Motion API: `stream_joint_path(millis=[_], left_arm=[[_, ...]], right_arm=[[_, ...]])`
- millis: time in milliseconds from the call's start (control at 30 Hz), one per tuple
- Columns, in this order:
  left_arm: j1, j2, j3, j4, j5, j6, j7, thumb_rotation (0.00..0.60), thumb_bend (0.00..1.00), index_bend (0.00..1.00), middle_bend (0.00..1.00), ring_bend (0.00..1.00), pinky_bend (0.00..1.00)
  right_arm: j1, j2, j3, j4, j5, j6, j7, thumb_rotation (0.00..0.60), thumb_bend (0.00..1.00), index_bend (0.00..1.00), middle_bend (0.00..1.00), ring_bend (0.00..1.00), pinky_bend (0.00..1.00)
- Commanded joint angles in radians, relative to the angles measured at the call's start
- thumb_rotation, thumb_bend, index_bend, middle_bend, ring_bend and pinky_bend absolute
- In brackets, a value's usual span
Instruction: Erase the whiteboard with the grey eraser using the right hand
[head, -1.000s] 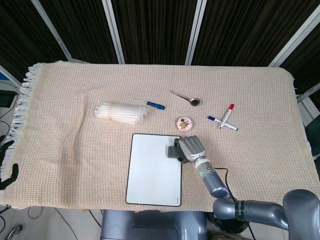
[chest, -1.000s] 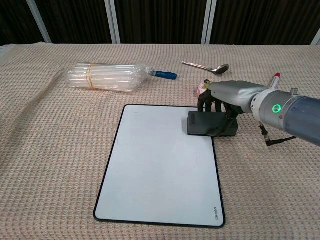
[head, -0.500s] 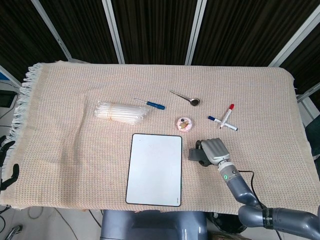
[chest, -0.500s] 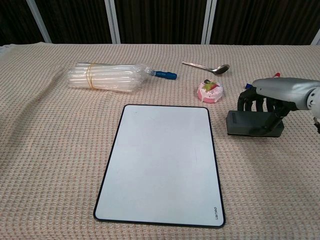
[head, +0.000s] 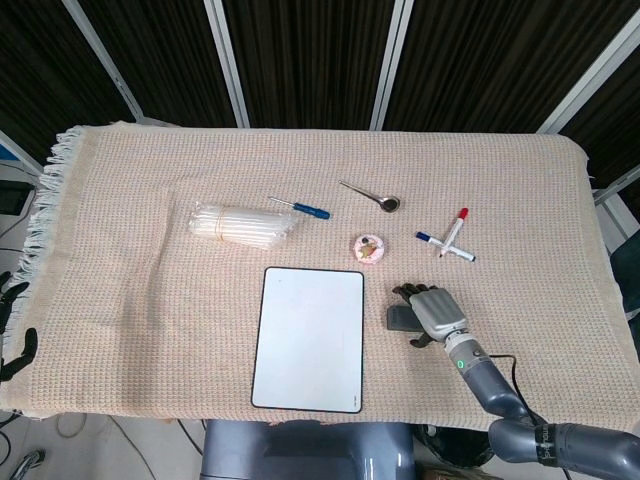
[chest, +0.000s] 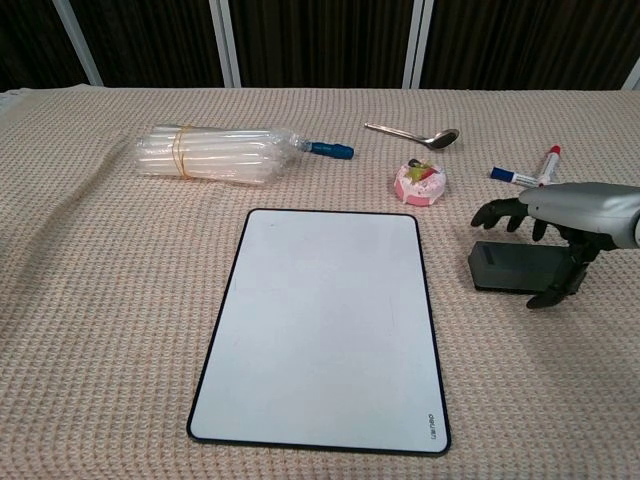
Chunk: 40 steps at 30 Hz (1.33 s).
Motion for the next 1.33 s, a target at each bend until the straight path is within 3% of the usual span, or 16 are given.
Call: stream_joint_path(millis=[33,300,467,567,700,967,1100,1333], left_arm=[[0.0,0.001,0.0,0.0,0.0,-0.001,0.0,0.6,0.48,0.14,0.01,0.0,0.03],[0.0,0.001,0.001,-0.001,0.001,-0.002,0.0,0.6,0.48,0.14,0.01,0.0,0.03],[-0.002,-0.001,0.0,-0.001,0.001,-0.002,0.003,0.6,0.48,0.14,0.01,0.0,0.03],[-0.002,-0.002,0.002,-0.001,0.003,-0.003,0.006,0.6,0.48,0.14,0.01,0.0,0.03],[-0.001,-0.004,0.001,-0.002,0.006,0.002,0.007,0.6,0.48,0.14,0.01,0.0,0.03],[0.002,-0.004,0.001,-0.002,0.012,0.009,0.005,0.6,0.48,0.14,0.01,0.0,0.03],[0.002,-0.007,0.004,-0.001,0.014,0.009,0.009,0.6,0.48,0.14,0.01,0.0,0.03],[0.005,-0.006,0.003,-0.002,0.018,0.018,0.008,0.6,0.48,0.14,0.01,0.0,0.03]], right_arm=[[-0.009,0.023,0.015,-0.035,0.003,0.03,-0.004,0.6,0.12,0.06,0.03,0.05,0.17],[-0.068,0.191,0.018,-0.216,-0.066,0.122,0.023,0.6,0.12,0.06,0.02,0.05,0.16],[-0.154,0.302,-0.014,-0.316,-0.155,0.21,0.103,0.6,0.12,0.05,0.02,0.05,0.16],[-0.232,0.347,-0.059,-0.332,-0.253,0.306,0.13,0.6,0.12,0.05,0.02,0.05,0.15],[-0.359,0.344,-0.118,-0.277,-0.376,0.474,0.165,0.6,0.12,0.05,0.02,0.05,0.15],[-0.531,0.307,-0.139,-0.15,-0.451,0.691,0.242,0.6,0.12,0.03,0.02,0.05,0.15],[-0.579,0.297,-0.13,-0.107,-0.469,0.751,0.25,0.6,0.12,0.02,0.02,0.05,0.15],[-0.604,0.279,-0.105,-0.082,-0.485,0.763,0.222,0.6,0.12,0.01,0.02,0.05,0.15]])
